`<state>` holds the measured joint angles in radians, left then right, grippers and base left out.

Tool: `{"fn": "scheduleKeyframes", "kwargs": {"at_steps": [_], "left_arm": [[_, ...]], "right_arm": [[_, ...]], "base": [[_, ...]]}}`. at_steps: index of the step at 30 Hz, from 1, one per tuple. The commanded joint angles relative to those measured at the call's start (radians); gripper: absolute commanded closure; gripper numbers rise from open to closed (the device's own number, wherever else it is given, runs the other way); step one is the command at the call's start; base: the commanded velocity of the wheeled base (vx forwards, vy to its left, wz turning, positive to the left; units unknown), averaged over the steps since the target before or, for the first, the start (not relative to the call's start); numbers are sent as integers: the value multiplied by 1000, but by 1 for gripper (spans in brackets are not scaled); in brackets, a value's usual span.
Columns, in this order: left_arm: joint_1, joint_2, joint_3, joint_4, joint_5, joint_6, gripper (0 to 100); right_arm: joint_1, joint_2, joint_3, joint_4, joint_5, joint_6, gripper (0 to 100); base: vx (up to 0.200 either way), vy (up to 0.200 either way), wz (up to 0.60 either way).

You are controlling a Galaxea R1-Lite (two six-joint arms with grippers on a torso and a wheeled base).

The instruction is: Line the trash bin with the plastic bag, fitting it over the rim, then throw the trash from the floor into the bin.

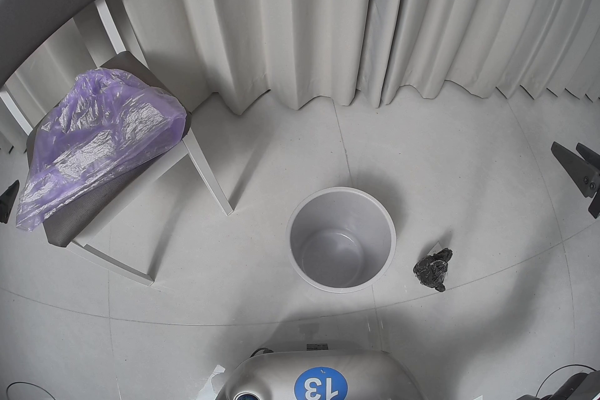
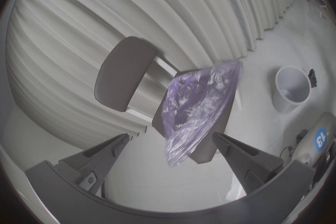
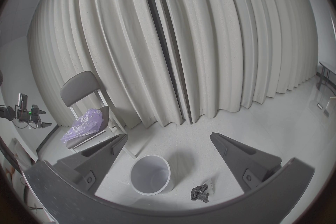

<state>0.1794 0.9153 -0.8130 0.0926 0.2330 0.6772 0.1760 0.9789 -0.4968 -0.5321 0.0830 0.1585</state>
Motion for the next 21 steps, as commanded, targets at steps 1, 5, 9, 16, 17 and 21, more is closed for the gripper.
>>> {"fn": "scheduleKeyframes", "kwargs": {"at_steps": [1,5,9,16,17,21], "left_arm": [[192,117,-5,-10,-84,44,0],[305,155,8,-10,-216,51,0],[379,162,37,-11,-256,77,0],[512,320,107,-209,-449,128,0],[516,329,109,-220,-454,128,0],[563,442,132,-327,-514,127,0]], "right_arm": [[2,61,-2,-5,6,47,0],[4,67,-5,-3,11,69,0],[4,69,-2,-2,18,70,0],[4,101,-5,-6,20,104,0],[4,103,-5,-6,20,104,0],[4,121,-2,-8,20,105,0]], "base": [[0,0,0],[0,0,0],[0,0,0],[0,0,0],[0,0,0],[0,0,0]]}}
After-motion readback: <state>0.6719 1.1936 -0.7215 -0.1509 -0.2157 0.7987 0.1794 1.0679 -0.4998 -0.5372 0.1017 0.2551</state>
